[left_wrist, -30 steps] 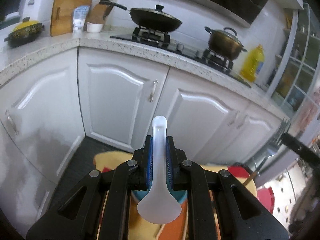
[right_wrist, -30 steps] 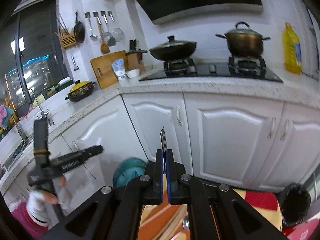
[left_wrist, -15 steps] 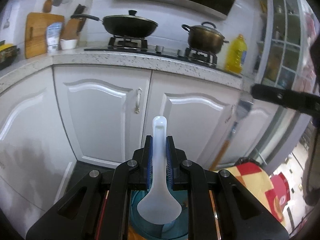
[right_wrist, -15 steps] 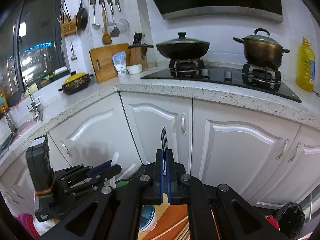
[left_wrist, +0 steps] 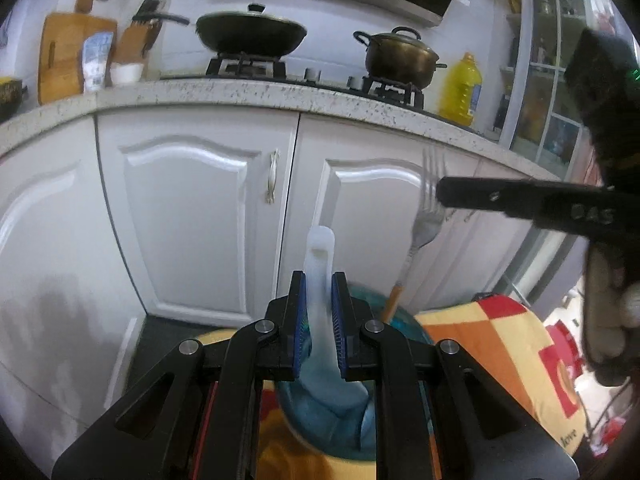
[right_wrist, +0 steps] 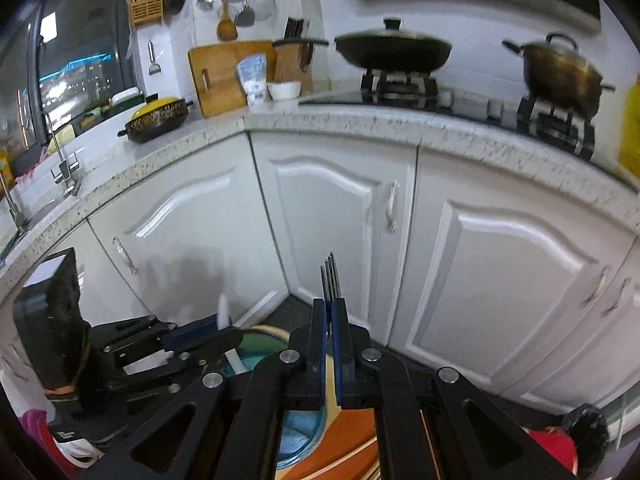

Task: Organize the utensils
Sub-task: 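Lift the white spoon and steel fork and drop both into the teal-lined holder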

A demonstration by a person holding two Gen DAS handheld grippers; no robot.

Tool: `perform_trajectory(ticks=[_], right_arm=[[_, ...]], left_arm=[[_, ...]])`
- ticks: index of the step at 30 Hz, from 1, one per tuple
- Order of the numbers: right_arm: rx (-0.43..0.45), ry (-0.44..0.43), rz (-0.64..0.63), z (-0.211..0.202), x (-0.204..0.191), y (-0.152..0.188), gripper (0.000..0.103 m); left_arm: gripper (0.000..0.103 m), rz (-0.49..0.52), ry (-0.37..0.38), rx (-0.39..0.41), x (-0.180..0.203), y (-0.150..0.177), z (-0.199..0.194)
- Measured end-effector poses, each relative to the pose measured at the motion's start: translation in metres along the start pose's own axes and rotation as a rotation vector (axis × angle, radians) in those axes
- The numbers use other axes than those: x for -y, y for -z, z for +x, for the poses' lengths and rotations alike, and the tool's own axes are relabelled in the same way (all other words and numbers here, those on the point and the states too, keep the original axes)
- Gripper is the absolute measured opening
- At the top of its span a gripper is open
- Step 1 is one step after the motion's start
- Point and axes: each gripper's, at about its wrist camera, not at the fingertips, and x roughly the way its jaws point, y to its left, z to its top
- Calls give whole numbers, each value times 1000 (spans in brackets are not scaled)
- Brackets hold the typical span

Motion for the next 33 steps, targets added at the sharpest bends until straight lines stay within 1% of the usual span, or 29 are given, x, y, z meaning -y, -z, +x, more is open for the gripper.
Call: perform_trajectory(ticks=[3, 5, 8, 9, 11, 14, 16, 19, 23, 25, 28, 30, 31, 33], right_arm=[[-49, -41, 41, 17, 2, 6, 4], [-38, -61, 75, 20, 6, 10, 4], [-45, -81, 127, 19, 14, 12, 7], [-47, -87, 139, 16, 17, 13, 10], [-34, -91, 157, 8, 20, 15, 39], [-27, -101, 170, -4, 21, 18, 41], [-26, -97, 183, -10, 23, 22, 41], [-38, -102, 210, -14, 27, 29, 41], [-49, -106, 230, -17, 29, 36, 41], [-50, -110, 232, -20, 29, 39, 41], [-55, -103, 228, -24, 29, 43, 41], [-55, -97, 227, -28, 29, 46, 42], [-56, -93, 227, -29, 30, 48, 42], [-63, -87, 231, -30, 31, 52, 42]], left_arm=[[11, -12, -11, -5, -1, 6, -6], [11, -21, -21, -16, -2, 8, -9], [12, -30, -36, -39, -2, 8, -13], [12, -25, -43, -45, -2, 8, -13], [12, -17, -51, -55, -1, 8, -14], [11, -11, -51, -67, 0, 6, -15], [11, 8, -58, -61, 4, 3, -18], [11, 28, -66, -61, 9, -3, -22], [10, 49, -82, -106, 14, 1, -12], [10, 35, -89, -132, 13, 7, -7], [10, -27, -107, -172, 5, 16, 0], [11, -62, -89, -172, 2, 19, -1], [12, -73, -86, -172, 2, 21, -2], [19, -83, -78, -172, 4, 22, -6]])
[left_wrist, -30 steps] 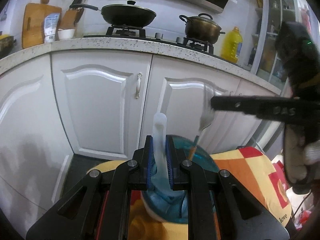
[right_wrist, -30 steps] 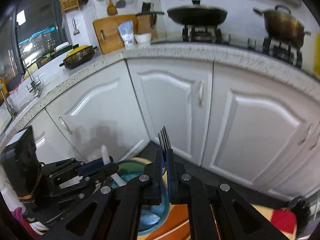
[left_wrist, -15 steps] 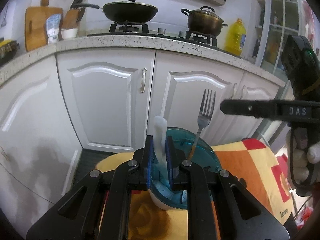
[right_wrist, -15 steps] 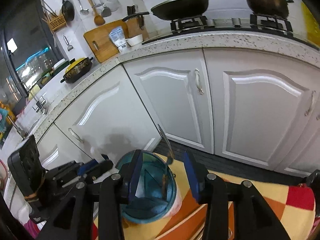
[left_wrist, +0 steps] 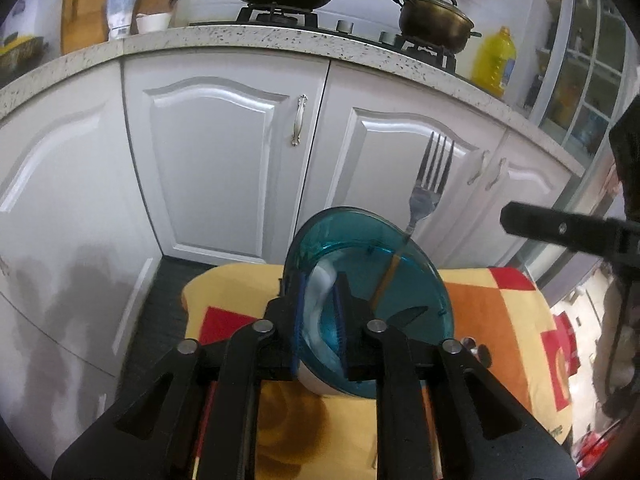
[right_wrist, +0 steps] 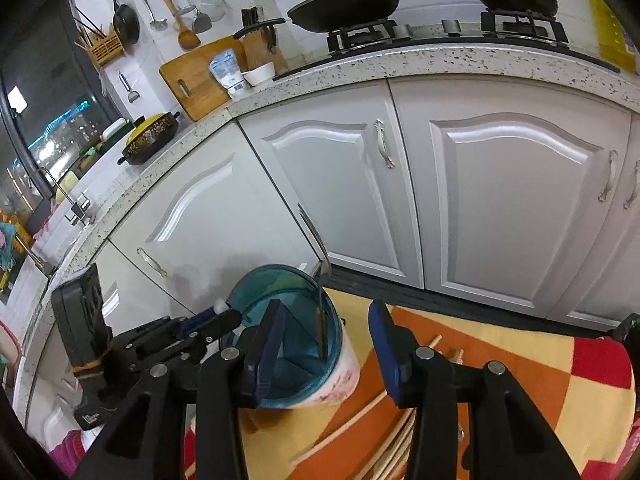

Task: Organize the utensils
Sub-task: 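Lift the white spoon and steel fork and drop both into the teal-lined holder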

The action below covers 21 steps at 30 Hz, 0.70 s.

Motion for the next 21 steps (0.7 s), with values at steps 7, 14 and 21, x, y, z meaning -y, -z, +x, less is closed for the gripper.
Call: perform_trajectory(ticks=[7, 14, 21], right_arm=[[-9, 26, 0, -4, 0, 16, 43], [-7, 59, -12, -15, -2, 34, 43], [4, 98, -24, -33, -2, 53, 43]], left_arm=[[46, -20, 4, 14, 12, 3, -19], [47, -16, -37, 18, 27, 9, -40], [47, -5, -83, 36, 46, 19, -53]])
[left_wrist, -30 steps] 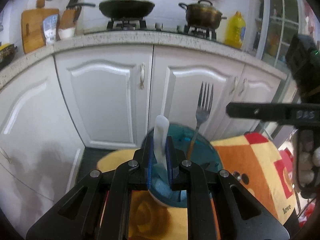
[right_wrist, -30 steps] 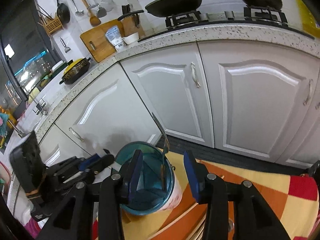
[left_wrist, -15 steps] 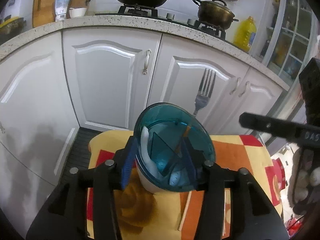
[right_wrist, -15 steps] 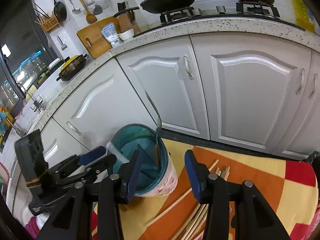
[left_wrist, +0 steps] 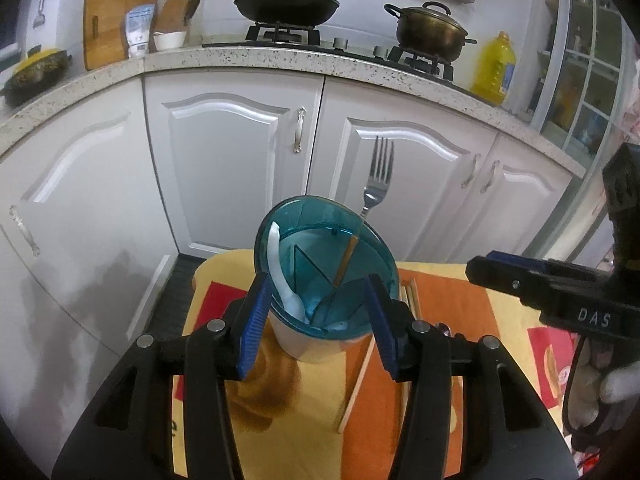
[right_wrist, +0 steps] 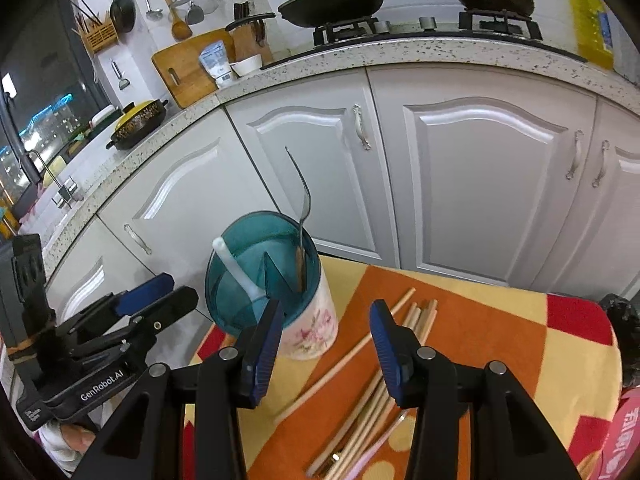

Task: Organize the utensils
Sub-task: 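Lift the white spoon and steel fork and drop both into the teal-lined holder, then grasp a wooden chopstick with the left gripper while the right gripper grasps the steel spoon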

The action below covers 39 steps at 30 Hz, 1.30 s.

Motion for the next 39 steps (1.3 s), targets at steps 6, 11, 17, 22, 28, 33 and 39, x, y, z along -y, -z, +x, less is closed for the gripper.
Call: perform_trajectory(ticks=[6, 11, 17, 22, 28, 33, 39], right_arm=[[18, 36, -3, -20, 4, 19, 43], [20, 54, 9, -33, 13, 32, 44], [-4, 77, 69, -38, 37, 52, 44], [-43, 98, 122, -32, 61, 73, 44], [-101, 97, 198, -12, 90, 93, 44], [-138, 72, 213, 12, 100, 100, 44], [-153, 54, 205, 42, 106, 96, 44]], left_arm=[[47, 17, -24, 1, 17, 8, -9], [47, 58, -29, 9, 34, 14, -15], [47, 72, -12, -2, 46, 22, -15], [47, 89, -14, -30, 52, 31, -8], [47, 61, 17, -83, 52, 45, 4], [47, 66, 37, -145, 55, 62, 21], [47, 53, 92, -217, 62, 79, 40]])
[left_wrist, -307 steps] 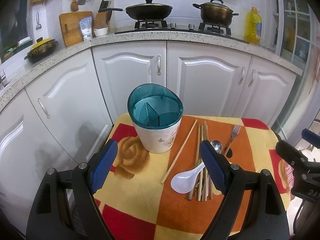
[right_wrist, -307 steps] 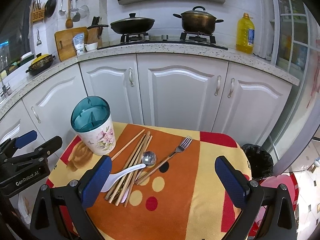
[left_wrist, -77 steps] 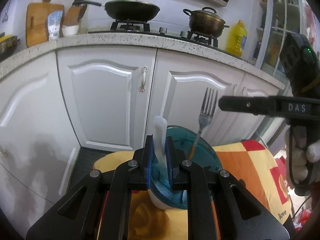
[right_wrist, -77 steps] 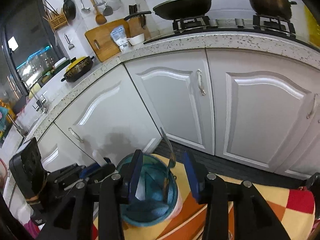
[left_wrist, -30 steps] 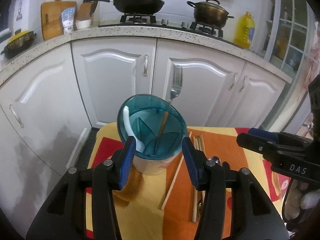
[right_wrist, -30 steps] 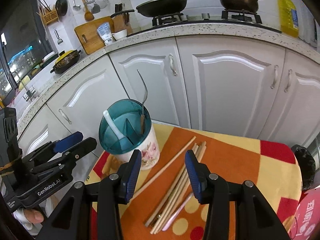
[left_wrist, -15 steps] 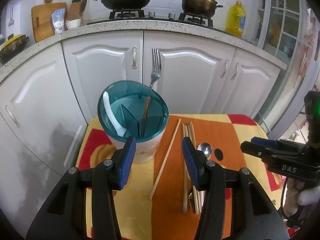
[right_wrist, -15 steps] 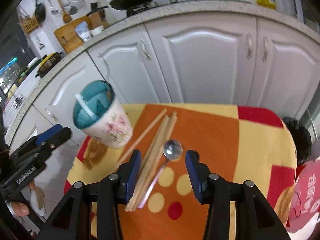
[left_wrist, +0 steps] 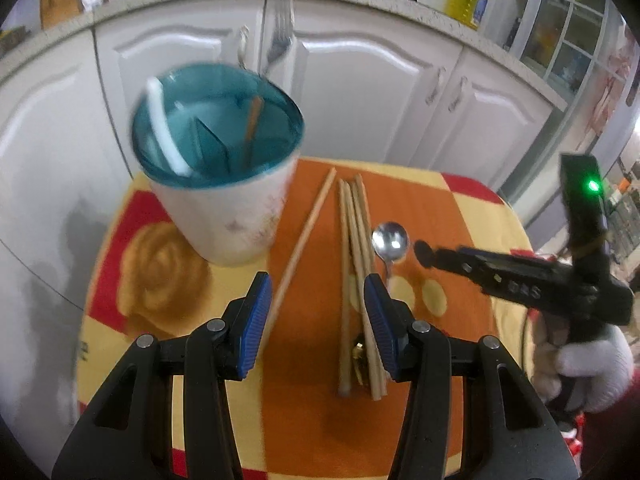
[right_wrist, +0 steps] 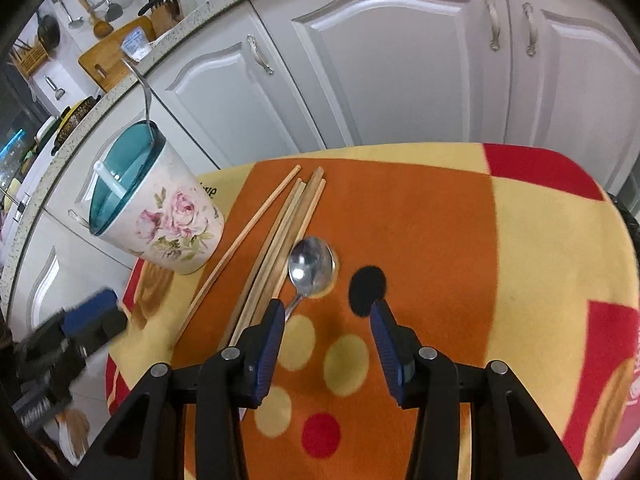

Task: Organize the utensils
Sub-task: 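Grasp a wooden chopstick with the left gripper while the right gripper grasps the steel spoon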

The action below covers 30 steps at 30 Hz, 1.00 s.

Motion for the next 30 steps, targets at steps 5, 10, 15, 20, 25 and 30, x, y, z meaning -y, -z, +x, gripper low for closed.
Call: perform_trajectory(ticks=[5, 10, 15, 20, 25, 30], right_arm=[[-5, -25, 1, 22, 3, -15, 38], [-29, -71, 6, 42, 9, -24, 23], [-34, -87, -17, 51, 11, -27, 6], [-10, -61, -44, 36, 14, -26, 2], [-22, -36, -35, 22, 34, -19, 2], [-30, -23, -27, 5, 52, -5, 2]], left_arm=[[47, -13, 59, -61, 14, 1, 25], [47, -13, 80, -107, 25, -3, 52], [47, -9, 62, -143, 27, -7, 74], [25, -29, 95, -184, 26, -7, 95], [14, -63, 151, -161, 16, -5, 85], [0, -48, 193, -211, 18, 10, 73]])
